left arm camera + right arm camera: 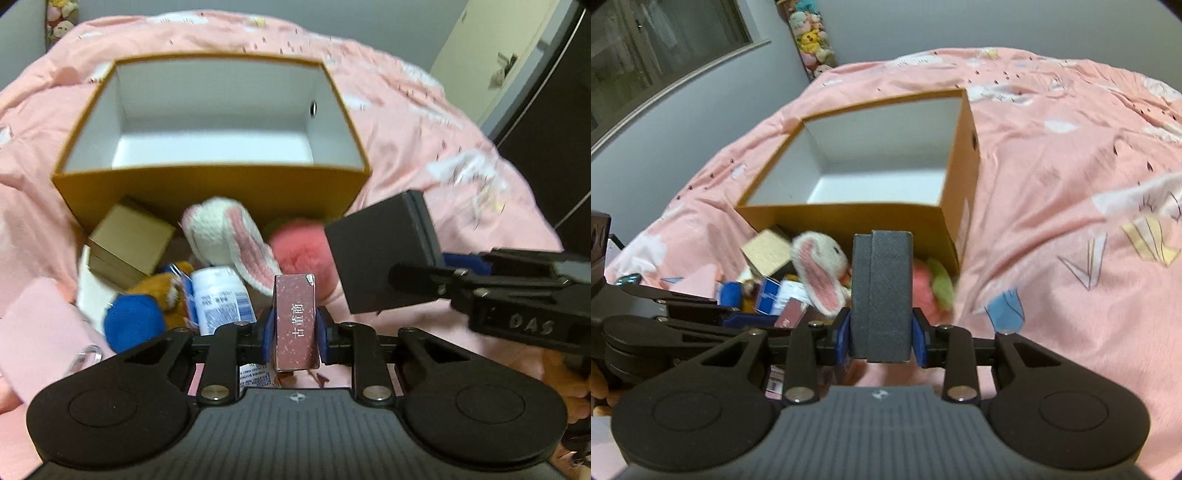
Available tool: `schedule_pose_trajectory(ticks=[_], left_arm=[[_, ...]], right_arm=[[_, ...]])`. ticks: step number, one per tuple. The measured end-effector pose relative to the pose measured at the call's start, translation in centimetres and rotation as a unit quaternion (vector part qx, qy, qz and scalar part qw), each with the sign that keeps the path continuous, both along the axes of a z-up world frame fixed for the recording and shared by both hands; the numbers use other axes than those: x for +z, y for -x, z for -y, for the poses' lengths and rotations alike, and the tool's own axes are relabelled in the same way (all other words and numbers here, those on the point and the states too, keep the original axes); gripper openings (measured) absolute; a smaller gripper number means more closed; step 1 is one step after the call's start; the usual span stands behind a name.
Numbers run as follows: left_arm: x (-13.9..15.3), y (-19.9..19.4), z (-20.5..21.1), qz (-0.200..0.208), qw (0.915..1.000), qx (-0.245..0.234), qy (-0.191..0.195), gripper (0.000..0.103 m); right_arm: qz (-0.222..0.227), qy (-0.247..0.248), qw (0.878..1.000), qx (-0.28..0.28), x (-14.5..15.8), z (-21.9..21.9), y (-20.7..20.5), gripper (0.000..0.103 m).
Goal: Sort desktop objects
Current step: 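Lift the maroon box with the left tool while the right tool lifts the grey box over the box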
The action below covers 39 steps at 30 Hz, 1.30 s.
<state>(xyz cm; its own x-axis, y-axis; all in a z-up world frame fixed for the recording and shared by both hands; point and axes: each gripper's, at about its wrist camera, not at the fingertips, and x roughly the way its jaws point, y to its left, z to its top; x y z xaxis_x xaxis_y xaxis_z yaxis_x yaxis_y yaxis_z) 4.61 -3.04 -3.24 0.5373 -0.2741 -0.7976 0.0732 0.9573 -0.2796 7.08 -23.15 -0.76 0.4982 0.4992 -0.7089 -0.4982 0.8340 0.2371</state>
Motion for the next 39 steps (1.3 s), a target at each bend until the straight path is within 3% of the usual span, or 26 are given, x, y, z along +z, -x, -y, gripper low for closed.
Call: schedule_pose_trajectory(ticks=[9, 17, 25, 34, 39], left_arm=[[5.6, 0.8, -3.4, 0.073, 0.9963, 0.043, 0.012, 0.026], [9.5, -1.5, -6.5, 0.119, 0.991, 0.058, -0.023, 0.026], [11.2, -7.3, -10.1, 0.081, 0.9936, 0.045, -0.066, 0.026], [7.8, -11.8, -11.0, 0.01, 0.9959, -0.003, -0.089, 0.026], [6.8, -13.1, -10.6, 0.014, 0.9946, -0.03, -0.099, 0.026]], right_arm=[[0.045, -0.01, 0.998, 0.037, 4.2, -2.8, -0.9, 0.035], [0.073, -0.021, 0.994, 0.077, 7.1, -6.9, -3.1, 0.035], [0.06, -0.03, 0.996, 0.06, 7.0, -10.3, -8.5, 0.036], [0.005, -0.026, 0.999, 0.039, 3.2, -12.8, -13.5, 0.036], [-0.023, -0.02, 0.999, 0.036, 1.1, -14.0, -14.9, 0.036]])
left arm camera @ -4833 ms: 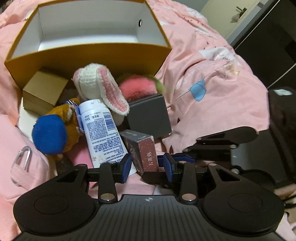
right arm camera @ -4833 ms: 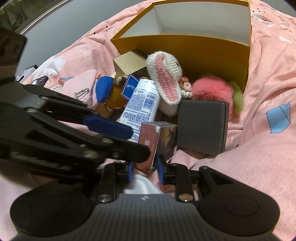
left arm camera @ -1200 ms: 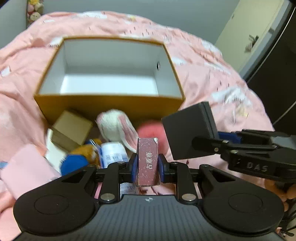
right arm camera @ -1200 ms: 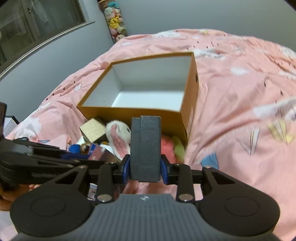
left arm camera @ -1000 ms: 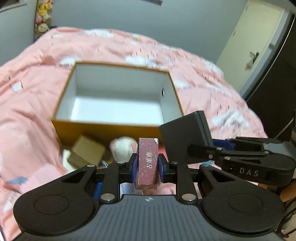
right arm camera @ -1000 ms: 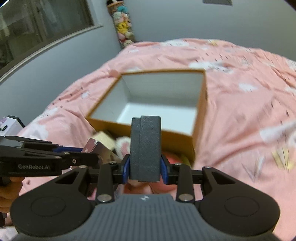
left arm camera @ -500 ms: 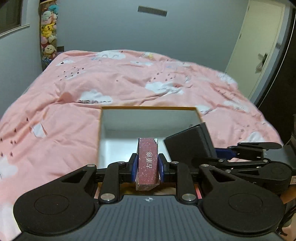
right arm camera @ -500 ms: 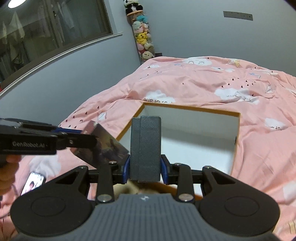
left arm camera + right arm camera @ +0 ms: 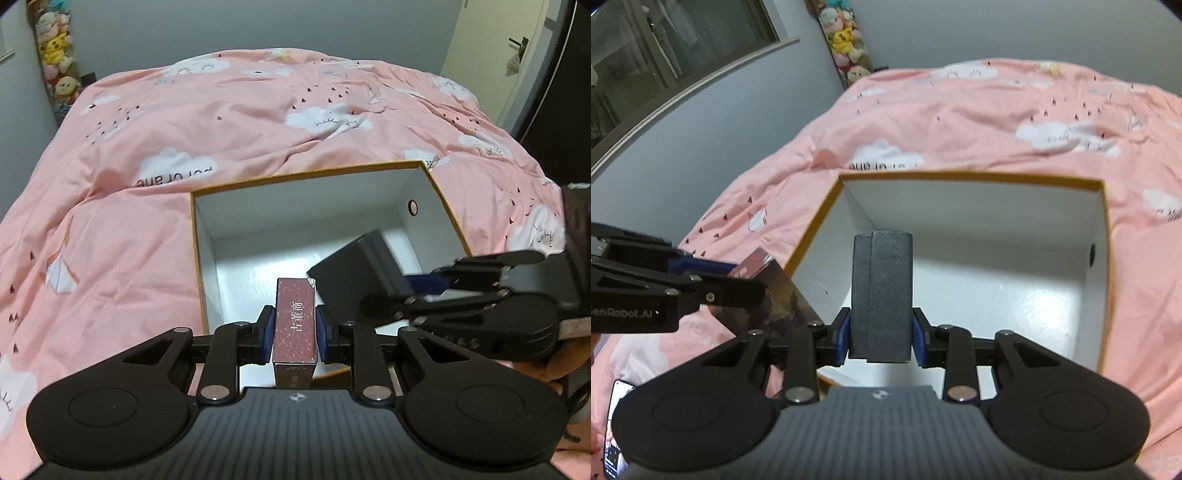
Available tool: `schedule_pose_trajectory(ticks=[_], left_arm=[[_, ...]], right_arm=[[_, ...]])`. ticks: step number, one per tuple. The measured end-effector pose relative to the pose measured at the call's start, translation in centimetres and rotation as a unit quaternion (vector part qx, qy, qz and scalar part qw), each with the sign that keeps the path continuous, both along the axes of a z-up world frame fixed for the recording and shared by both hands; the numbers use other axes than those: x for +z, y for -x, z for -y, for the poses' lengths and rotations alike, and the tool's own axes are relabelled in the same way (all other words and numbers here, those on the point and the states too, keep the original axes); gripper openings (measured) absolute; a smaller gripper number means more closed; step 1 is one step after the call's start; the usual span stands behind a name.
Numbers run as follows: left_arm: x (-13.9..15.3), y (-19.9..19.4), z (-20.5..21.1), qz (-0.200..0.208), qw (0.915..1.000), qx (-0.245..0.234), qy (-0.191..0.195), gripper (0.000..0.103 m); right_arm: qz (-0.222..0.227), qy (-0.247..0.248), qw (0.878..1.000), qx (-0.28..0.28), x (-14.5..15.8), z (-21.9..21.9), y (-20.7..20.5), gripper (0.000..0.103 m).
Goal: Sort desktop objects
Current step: 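Lift the maroon box with the left tool while the right tool lifts the grey box over the box, then lower both boxes into the cardboard box and open both tools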
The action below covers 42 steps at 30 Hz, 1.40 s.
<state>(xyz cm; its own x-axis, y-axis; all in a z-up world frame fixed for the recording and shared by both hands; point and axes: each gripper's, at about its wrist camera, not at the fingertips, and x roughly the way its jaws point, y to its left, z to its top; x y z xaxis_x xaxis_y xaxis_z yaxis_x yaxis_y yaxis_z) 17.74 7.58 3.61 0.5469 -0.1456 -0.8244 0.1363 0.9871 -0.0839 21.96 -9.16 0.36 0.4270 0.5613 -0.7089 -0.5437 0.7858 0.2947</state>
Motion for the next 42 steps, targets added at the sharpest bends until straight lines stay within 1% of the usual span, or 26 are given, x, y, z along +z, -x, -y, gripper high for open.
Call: schedule_pose_trajectory(ticks=[2, 8, 11, 13, 16, 22, 24, 27, 30, 34, 39, 42], left_arm=[[-0.1, -0.6, 0.0, -0.001, 0.9999, -0.008, 0.007, 0.026], [-0.8, -2.9, -0.3, 0.002, 0.9998, -0.018, 0.0, 0.026], [-1.8, -3.8, -0.4, -0.018, 0.9996, -0.02, 0.002, 0.026], [-2.8, -4.2, -0.5, -0.035, 0.9992, -0.014, -0.01, 0.026], [-4.3, -3.9, -0.6, -0.04, 0.9985, -0.008, -0.037, 0.026], [-6.5, -3.1, -1.8, -0.057, 0.9977, 0.007, -0.034, 0.026], [-7.1, -2.8, -1.9, -0.062, 0.9972, 0.009, -0.042, 0.025], [-7.9, -2.7, -2.2, -0.079, 0.9958, 0.012, -0.044, 0.025], [-8.3, -2.5, -2.2, -0.093, 0.9945, 0.01, -0.049, 0.026], [-8.3, -2.3, -2.2, -0.095, 0.9941, 0.01, -0.051, 0.025], [-8.3, -2.4, -2.5, -0.101, 0.994, 0.012, -0.039, 0.026], [-8.0, -2.4, -2.8, -0.104, 0.9941, 0.013, -0.025, 0.026]], right_arm=[[-0.011, 0.0, 1.0, -0.003, -0.8, -0.4, -0.6, 0.036], [-0.034, -0.005, 0.999, -0.008, -2.4, -0.9, -1.9, 0.036], [-0.044, -0.007, 0.999, -0.008, -3.1, -1.0, -2.3, 0.036], [-0.053, -0.007, 0.999, -0.009, -3.6, -1.1, -2.5, 0.036], [-0.067, -0.01, 0.998, -0.008, -4.3, -1.6, -2.7, 0.036], [-0.11, -0.028, 0.994, 0.005, -5.4, -3.0, -2.8, 0.036], [-0.114, -0.023, 0.993, 0.007, -5.7, -3.4, -2.7, 0.036], [-0.122, -0.02, 0.992, 0.007, -6.0, -3.6, -2.7, 0.036], [-0.126, -0.017, 0.992, 0.008, -6.2, -4.0, -2.8, 0.036], [-0.134, -0.003, 0.991, 0.009, -6.9, -4.9, -2.9, 0.037], [-0.145, 0.003, 0.989, 0.002, -7.4, -5.1, -3.2, 0.037], [-0.148, 0.005, 0.989, 0.003, -7.5, -5.3, -3.2, 0.037]])
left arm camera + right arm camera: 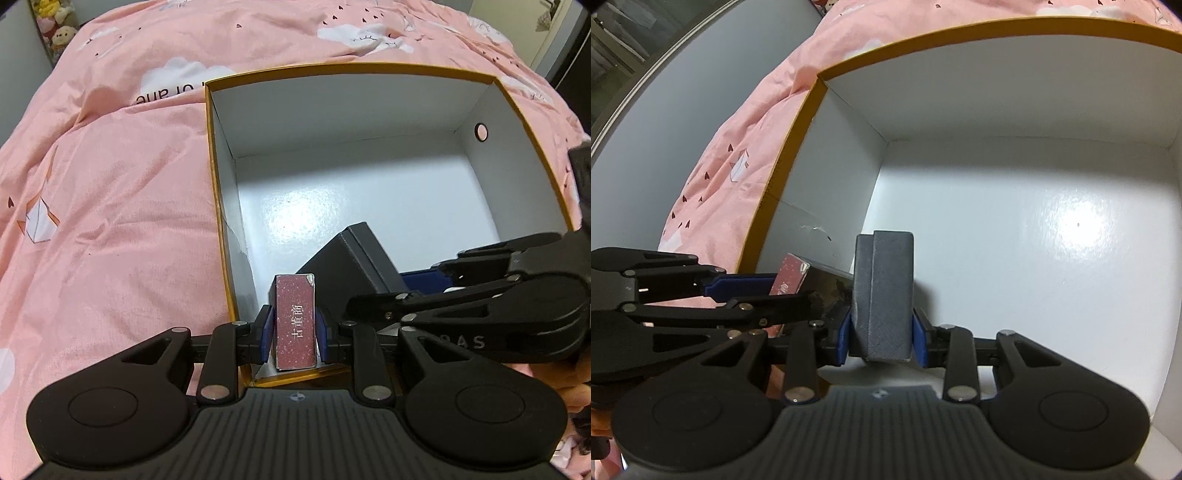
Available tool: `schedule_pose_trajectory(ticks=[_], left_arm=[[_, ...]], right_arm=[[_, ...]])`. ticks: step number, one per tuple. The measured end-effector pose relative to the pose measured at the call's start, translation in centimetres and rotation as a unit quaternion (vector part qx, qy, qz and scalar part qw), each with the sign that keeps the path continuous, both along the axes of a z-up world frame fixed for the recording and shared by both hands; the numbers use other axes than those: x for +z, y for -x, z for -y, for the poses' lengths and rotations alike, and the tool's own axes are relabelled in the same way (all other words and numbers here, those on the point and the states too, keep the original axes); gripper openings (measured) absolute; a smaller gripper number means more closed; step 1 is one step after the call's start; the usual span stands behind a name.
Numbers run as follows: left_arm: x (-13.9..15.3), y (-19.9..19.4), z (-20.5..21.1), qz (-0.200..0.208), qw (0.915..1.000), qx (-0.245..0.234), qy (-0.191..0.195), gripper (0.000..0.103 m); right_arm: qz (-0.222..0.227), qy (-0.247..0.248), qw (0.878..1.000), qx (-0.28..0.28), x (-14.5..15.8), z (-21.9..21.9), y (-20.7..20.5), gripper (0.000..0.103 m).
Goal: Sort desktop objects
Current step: 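Lower both boxes into the cardboard box and open both tools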
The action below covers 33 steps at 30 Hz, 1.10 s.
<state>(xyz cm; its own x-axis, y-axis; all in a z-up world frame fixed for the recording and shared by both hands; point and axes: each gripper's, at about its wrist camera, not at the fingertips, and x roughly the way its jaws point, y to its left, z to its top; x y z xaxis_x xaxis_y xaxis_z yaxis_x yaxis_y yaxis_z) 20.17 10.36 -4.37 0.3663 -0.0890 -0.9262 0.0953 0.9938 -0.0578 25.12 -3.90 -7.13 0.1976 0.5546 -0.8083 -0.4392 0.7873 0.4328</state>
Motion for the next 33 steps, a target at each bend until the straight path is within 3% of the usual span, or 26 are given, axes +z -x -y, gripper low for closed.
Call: schedule_pose_trajectory(ticks=[6, 12, 16, 22, 30, 33], left_arm=[[1.9, 1.0, -1.1, 0.033, 0.9993, -0.001, 0.018, 0.026], [3.9, 2.0, -3.4, 0.068, 0.997, 0.029, 0.021, 0.027], [3.6, 2.6, -4.2, 0.056, 0.9971, 0.039, 0.032, 0.027], [2.1, 2.2, -5.4, 0.007, 0.9949, 0.036, 0.094, 0.027], [1.9, 2.1, -5.0, 0.026, 0.9946, 0.047, 0.088, 0.027], [2.1, 2.2, -5.2, 0.025, 0.9953, 0.05, 0.079, 0.027]], right_arm=[[-0.007, 0.009, 1.0, 0.007, -0.2, -0.7, 0.0, 0.037], [-0.016, 0.012, 1.0, -0.001, 0.0, -1.2, -0.3, 0.037], [-0.028, -0.002, 1.0, 0.002, 0.1, -2.0, 0.1, 0.042], [-0.092, -0.026, 0.995, 0.008, 0.1, -2.9, -0.5, 0.043], [-0.094, -0.034, 0.994, 0.035, -0.2, -2.9, -0.8, 0.044], [-0.074, -0.026, 0.996, 0.043, 0.5, -2.7, -0.8, 0.043]])
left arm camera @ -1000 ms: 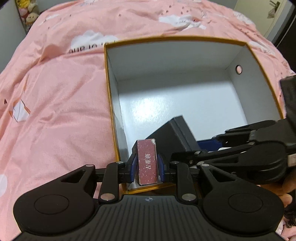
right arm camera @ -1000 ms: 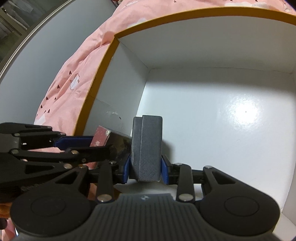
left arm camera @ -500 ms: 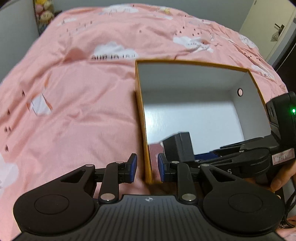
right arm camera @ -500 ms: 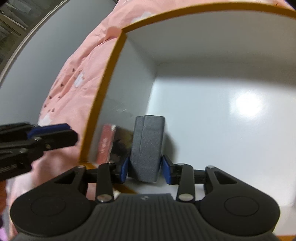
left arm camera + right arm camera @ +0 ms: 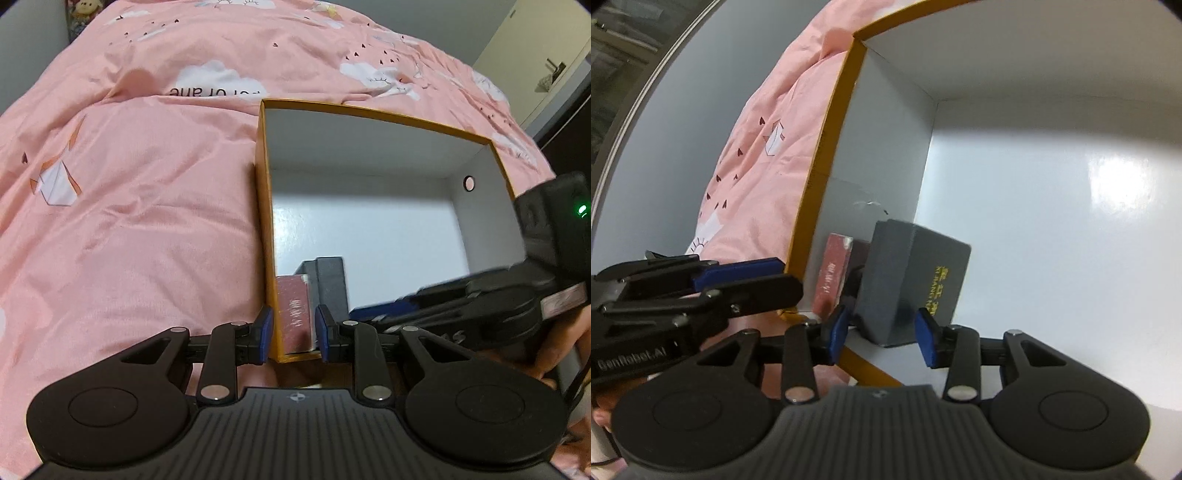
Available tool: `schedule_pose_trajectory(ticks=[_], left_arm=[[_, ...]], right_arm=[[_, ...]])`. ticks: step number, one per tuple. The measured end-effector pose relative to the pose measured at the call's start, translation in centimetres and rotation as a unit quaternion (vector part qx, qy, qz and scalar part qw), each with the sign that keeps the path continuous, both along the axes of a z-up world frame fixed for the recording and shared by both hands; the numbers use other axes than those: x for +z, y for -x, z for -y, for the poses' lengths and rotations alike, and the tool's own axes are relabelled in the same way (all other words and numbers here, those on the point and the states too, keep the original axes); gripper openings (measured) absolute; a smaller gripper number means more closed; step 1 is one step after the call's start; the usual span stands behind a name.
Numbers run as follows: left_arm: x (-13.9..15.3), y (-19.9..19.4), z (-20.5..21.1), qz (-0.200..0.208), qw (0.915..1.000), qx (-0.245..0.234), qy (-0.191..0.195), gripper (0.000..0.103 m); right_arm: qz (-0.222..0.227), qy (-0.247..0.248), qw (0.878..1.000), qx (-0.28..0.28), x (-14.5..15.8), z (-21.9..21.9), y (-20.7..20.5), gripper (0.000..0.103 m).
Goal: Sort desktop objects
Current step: 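Lower both boxes into the cardboard box and open both tools, then return both tools to the pile and grasp the blue card holder with the left tool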
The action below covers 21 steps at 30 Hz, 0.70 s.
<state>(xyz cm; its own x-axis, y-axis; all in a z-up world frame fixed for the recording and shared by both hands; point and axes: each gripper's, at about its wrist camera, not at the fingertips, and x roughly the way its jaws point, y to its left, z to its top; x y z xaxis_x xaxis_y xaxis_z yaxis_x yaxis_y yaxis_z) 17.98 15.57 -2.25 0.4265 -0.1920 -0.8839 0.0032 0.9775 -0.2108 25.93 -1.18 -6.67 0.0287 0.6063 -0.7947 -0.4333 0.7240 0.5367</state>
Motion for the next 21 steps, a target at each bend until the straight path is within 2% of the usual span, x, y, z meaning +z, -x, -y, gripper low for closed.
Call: schedule_pose_trajectory(ticks=[3, 7, 10, 15, 17, 21], left_arm=[[0.6, 0.9, 0.3, 0.017, 0.9992, 0.005, -0.035, 0.027], [1.6, 2.7, 0.9, 0.042, 0.9978, 0.017, -0.049, 0.027], [3.3, 4.5, 2.1, 0.058, 0.9969, -0.003, -0.053, 0.027], [4.9, 8.4, 4.7, 0.088, 0.9898, -0.042, -0.104, 0.033], [4.3, 10.1, 5.8, 0.091, 0.9884, -0.047, -0.112, 0.034], [3.0, 12.3, 8.3, 0.097, 0.9825, -0.072, -0.142, 0.035]], right_arm=[[0.014, -0.001, 1.0, -0.008, 0.5, 0.2, -0.1, 0.044], [0.033, -0.003, 0.999, -0.006, 1.1, 0.9, 0.8, 0.044], [0.054, -0.017, 0.998, -0.001, 2.9, 2.1, 1.9, 0.043], [0.173, -0.03, 0.984, 0.031, 6.6, 4.9, 6.4, 0.043], [0.191, -0.037, 0.981, 0.022, 6.2, 6.8, 8.6, 0.043], [0.194, -0.041, 0.98, -0.015, 3.9, 10.4, 11.9, 0.043]])
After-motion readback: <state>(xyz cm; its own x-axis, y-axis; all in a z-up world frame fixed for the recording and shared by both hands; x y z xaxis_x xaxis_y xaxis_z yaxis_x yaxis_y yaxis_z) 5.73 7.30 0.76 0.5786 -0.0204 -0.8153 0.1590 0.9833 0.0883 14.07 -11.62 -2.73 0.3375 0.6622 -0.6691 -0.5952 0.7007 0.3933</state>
